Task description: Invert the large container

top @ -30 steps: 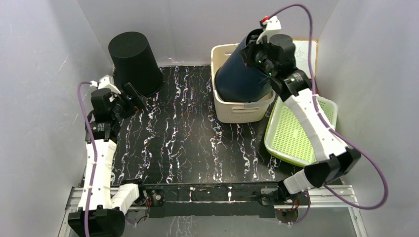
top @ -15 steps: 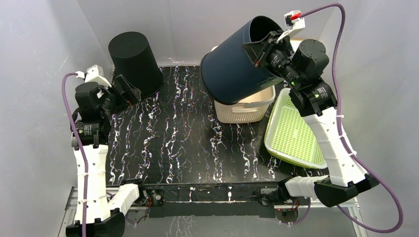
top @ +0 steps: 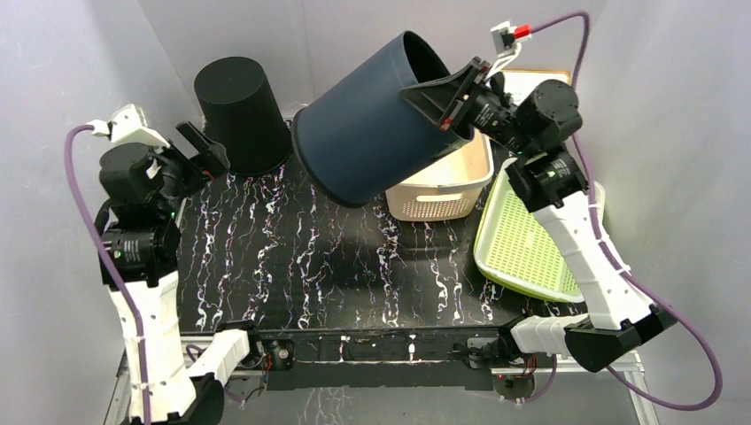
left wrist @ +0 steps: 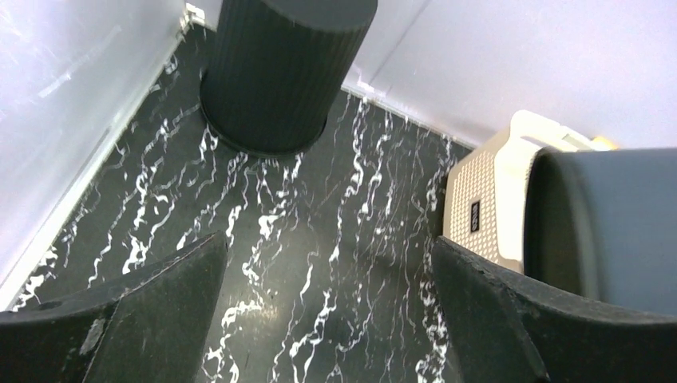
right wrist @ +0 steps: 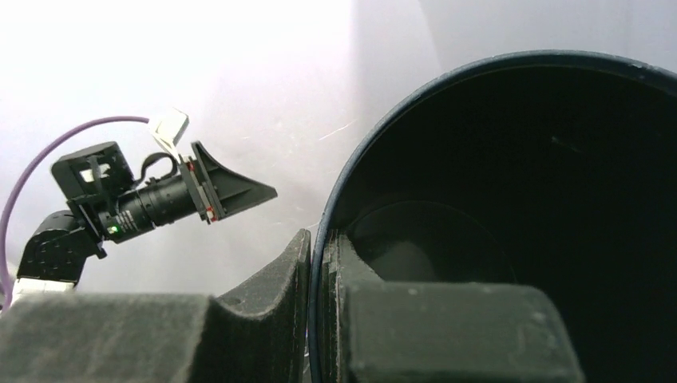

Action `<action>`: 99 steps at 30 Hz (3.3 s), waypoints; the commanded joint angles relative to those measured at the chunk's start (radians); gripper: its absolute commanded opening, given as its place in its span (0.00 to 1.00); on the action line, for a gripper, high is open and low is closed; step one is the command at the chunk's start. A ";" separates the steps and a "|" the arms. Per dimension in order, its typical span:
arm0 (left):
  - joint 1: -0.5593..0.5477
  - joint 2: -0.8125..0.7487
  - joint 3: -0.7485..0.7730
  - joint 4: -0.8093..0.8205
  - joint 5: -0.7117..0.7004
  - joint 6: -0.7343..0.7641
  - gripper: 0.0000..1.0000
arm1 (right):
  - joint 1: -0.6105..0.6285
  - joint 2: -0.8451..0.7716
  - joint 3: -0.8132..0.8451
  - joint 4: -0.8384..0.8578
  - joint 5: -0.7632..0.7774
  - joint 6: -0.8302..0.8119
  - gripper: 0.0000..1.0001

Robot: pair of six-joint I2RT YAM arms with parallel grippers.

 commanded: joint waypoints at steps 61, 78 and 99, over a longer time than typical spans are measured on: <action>-0.003 -0.180 0.085 -0.074 -0.179 -0.017 0.98 | 0.418 0.950 -0.285 1.668 0.161 0.853 0.00; -0.003 -0.174 0.041 -0.054 -0.172 -0.017 0.98 | 0.482 1.136 -0.091 1.705 0.148 0.982 0.00; -0.003 -0.154 0.076 -0.074 -0.182 0.003 0.98 | 0.181 1.250 -0.418 1.901 0.209 1.174 0.00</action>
